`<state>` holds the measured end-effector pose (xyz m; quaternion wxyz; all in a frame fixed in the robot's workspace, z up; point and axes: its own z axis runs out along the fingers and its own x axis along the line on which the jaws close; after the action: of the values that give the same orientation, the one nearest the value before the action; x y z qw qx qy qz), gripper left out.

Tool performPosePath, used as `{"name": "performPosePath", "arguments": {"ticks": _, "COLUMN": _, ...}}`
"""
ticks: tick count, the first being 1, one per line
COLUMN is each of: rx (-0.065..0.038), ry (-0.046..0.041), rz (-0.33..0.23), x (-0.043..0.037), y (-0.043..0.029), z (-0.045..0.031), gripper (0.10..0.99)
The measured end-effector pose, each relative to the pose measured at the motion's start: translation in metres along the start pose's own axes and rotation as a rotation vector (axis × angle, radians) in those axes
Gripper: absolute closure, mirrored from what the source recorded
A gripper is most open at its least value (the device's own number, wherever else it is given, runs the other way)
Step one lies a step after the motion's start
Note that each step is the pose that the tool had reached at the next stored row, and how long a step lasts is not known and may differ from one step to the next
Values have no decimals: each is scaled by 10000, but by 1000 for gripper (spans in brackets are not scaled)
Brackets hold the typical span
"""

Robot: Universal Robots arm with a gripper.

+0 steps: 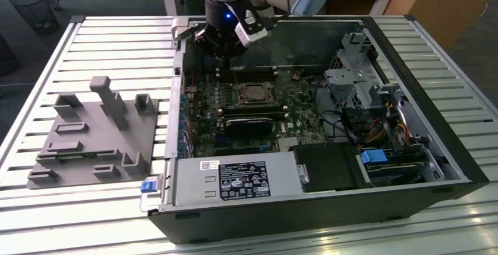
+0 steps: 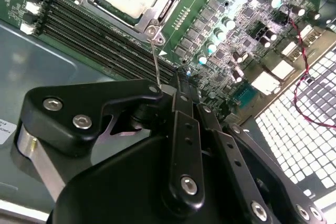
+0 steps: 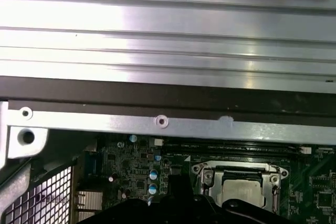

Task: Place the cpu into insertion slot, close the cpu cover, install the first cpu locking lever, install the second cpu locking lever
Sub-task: 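Install the first cpu locking lever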

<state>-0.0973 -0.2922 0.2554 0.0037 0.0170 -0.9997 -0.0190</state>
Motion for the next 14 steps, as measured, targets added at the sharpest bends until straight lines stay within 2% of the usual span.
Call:
{"name": "performPosePath", "arguments": {"ticks": 7, "rx": 2, "ry": 1, "rz": -1, "x": -15, "y": 0, "z": 1, "gripper": 980}}
{"name": "performPosePath", "arguments": {"ticks": 14, "rx": 1, "ry": 0, "rz": 0, "x": -79, "y": -2, "z": 3, "gripper": 980}}
